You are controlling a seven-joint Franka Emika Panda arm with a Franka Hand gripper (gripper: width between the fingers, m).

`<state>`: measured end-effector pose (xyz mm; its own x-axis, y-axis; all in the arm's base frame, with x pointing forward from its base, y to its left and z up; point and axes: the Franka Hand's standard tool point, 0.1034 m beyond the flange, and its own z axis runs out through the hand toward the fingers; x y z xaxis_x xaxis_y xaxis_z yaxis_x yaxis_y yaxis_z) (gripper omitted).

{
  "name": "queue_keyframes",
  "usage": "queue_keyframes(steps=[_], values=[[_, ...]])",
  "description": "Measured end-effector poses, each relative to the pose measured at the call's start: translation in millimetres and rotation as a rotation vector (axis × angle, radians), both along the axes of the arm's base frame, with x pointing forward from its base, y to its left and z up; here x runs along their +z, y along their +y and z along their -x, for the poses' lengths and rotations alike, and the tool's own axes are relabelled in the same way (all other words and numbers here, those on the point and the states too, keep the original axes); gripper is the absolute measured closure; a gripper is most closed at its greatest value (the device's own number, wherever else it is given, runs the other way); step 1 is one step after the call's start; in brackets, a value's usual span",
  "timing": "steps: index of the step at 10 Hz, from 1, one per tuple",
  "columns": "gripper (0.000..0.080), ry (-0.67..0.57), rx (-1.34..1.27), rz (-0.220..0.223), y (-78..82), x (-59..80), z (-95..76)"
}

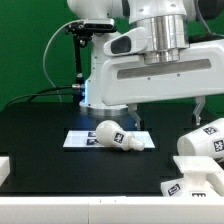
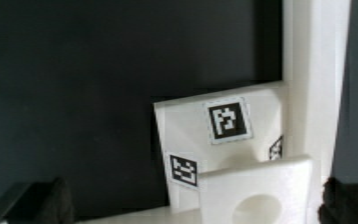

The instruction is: Assemble lamp

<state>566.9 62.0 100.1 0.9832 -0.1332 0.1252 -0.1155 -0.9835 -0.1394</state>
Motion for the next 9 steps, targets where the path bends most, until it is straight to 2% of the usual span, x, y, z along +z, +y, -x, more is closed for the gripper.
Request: queue_keyframes(steps=[1, 3, 4, 5, 8, 9], values=[[0.0101, -0.008, 0.098, 0.017, -1.8, -1.4, 1.7], [0.0101, 0.015, 0.272, 0.075, -8.3, -10.7, 33.8], [0.0101, -0.026, 0.312, 0.108, -10.3, -11.9, 44.3], [0.0101, -0.019, 0.321, 0.109, -10.8, -14.3, 49.0], [0.0101, -0.027, 0.340, 0.118, -9.0, -15.9, 49.3], [0.0101, -0.020, 0.380, 0.132, -3.0, -20.8, 60.8]])
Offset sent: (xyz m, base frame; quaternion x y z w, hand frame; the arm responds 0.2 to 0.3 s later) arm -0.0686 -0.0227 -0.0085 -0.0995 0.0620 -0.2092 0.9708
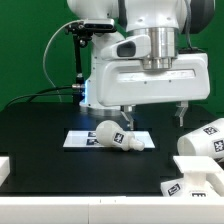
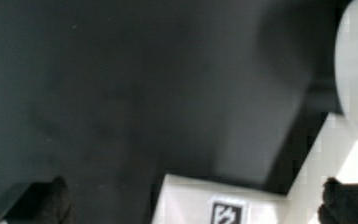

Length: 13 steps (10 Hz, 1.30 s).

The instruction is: Assemble lamp

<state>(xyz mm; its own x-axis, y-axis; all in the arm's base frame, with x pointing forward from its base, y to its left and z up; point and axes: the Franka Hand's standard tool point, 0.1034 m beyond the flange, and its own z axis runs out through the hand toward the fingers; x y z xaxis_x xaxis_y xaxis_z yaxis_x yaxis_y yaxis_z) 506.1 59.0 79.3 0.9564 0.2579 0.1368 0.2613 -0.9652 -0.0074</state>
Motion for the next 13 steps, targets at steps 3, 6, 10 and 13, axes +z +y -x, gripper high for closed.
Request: queue_keyframes(steps=[3, 6, 10, 13], values=[[0.0101, 0.032, 0.127, 0.028, -20.3, 8.3, 36.7], [0.0101, 0.018, 0.125, 0.028, -25.4, 8.0, 37.5], [0.0101, 0.039, 0.263, 0.048, -40.8, 0.0, 51.6], [0.0101, 0.021, 0.437, 0.087, -63.5, -9.6, 71.9]])
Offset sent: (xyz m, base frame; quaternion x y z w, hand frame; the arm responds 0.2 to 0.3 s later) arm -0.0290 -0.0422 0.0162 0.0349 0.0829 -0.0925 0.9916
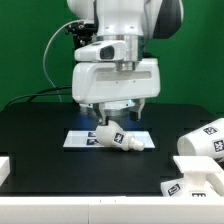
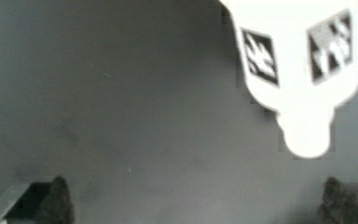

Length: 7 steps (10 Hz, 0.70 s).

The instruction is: Assemble lamp

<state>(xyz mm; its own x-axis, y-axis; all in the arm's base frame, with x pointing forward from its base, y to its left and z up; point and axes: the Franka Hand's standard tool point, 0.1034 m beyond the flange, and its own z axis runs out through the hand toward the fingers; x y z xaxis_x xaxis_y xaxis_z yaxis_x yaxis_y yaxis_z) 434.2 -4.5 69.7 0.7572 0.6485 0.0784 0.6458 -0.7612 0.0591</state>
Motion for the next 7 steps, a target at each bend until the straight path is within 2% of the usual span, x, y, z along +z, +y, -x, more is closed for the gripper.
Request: queue_keyframes(steps=[3, 4, 5, 7], values=[[0.0101, 0.001, -0.002, 0.000, -0.1, -0.9, 0.3], [0.0101, 0.006, -0.013, 0.003, 6.8, -6.1, 9.0], [0.0101, 0.018, 0.012, 0.011, 18.7, -13.4, 25.2], [0.0101, 0.034, 0.010, 0.023, 11.1, -19.8, 41.0]])
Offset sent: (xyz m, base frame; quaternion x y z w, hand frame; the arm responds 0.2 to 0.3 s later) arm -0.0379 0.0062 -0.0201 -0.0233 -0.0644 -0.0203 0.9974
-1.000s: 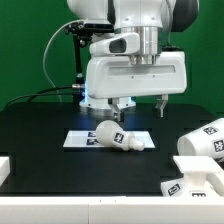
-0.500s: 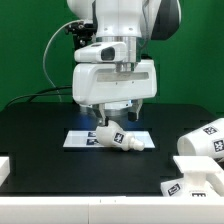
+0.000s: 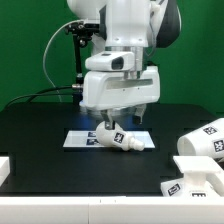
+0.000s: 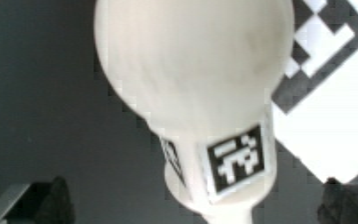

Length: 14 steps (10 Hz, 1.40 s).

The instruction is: Assemble lamp

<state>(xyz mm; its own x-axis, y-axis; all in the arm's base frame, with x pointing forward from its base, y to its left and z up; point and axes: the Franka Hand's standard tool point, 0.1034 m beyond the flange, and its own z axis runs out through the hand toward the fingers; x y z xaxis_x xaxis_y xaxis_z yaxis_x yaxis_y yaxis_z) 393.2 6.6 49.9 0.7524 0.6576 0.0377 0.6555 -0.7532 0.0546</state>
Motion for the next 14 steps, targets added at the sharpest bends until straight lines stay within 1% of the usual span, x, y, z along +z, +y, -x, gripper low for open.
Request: queue_keyframes(steps=[1, 5, 6, 7, 10, 11, 12, 13, 14], values=[[0.0101, -0.018, 0.000, 0.003, -1.2, -1.7, 5.0], [0.0101, -0.011, -0.002, 0.002, -1.3, -2.7, 5.3], [0.0101, 0.001, -0.009, 0.005, -1.6, -9.3, 11.0], [0.0101, 0.012, -0.017, 0.009, -1.7, -19.9, 17.8], [0.0101, 0.018, -0.014, 0.020, -4.1, -37.6, 17.7], [0.0101, 0.014, -0.011, 0.020, -4.4, -37.2, 15.1], [0.0223, 0.016, -0.011, 0.020, -4.5, -37.6, 16.0], [0.0223, 0.016, -0.011, 0.020, -4.5, -37.7, 16.1], [0.0361, 0.016, -0.011, 0.020, -4.5, -37.6, 16.0]])
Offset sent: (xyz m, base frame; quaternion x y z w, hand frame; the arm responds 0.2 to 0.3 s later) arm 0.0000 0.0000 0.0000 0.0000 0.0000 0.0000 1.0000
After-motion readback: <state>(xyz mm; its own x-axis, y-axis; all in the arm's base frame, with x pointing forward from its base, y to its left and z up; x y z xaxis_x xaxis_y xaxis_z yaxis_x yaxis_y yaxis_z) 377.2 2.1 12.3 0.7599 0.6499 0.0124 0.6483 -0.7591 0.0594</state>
